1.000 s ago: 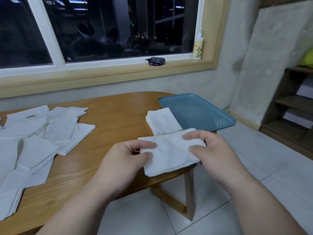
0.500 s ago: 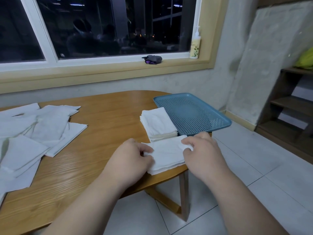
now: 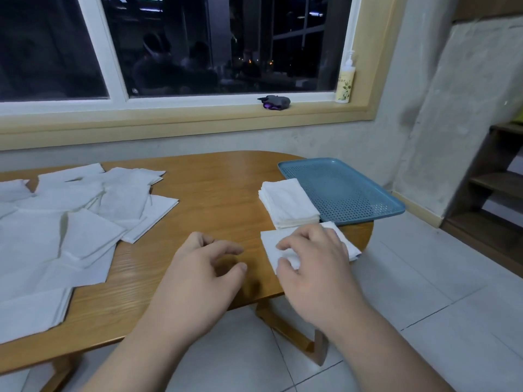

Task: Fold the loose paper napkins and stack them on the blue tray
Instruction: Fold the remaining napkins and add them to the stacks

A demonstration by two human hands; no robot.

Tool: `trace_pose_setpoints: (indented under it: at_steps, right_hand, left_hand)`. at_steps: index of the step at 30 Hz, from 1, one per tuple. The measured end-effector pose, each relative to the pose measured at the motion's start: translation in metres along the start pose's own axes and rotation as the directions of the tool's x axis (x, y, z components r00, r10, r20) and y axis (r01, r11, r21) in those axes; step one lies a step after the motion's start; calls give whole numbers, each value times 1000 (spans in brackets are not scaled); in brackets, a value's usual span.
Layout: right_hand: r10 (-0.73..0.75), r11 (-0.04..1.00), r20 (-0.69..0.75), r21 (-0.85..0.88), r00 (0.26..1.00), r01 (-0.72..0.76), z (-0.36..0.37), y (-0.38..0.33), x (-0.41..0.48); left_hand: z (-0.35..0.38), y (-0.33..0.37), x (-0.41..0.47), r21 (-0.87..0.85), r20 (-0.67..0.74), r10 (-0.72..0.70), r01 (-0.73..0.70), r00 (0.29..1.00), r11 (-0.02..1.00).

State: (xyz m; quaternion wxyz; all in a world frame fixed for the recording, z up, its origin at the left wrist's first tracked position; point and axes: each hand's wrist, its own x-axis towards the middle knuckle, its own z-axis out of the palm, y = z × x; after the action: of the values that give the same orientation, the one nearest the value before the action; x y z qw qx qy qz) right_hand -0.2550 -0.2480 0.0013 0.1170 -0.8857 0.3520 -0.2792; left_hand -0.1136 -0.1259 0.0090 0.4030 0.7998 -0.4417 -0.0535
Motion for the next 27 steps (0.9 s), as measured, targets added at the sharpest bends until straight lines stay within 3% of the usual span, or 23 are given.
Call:
trace_pose_setpoints:
  at_steps: [7,12,17,22,27]
  right_hand:
    - [-277,942,189,247,942,227,46,-105,-15]
    - [-376,896,239,341,895,285,80,-169,-14]
    - [-380,901,263,321,887,291,110,-210,-9]
    - [-269,935,289,306,919,178,126,-231,9]
    - [-393,901,329,325,859,287,134,-241,-4]
  left_hand:
    - [-83,-66,-63,27,-153,-139,145,978,989]
    - [-126,-100,-88,122,-240,-124,157,963,980]
    - [-155,-135,-98,147,-334,-98,154,938,977]
    - [-172,-155,-98,106,-344,-87,131,935,986]
    - [-187,-174,-97,133,-367,-99,157,925,979]
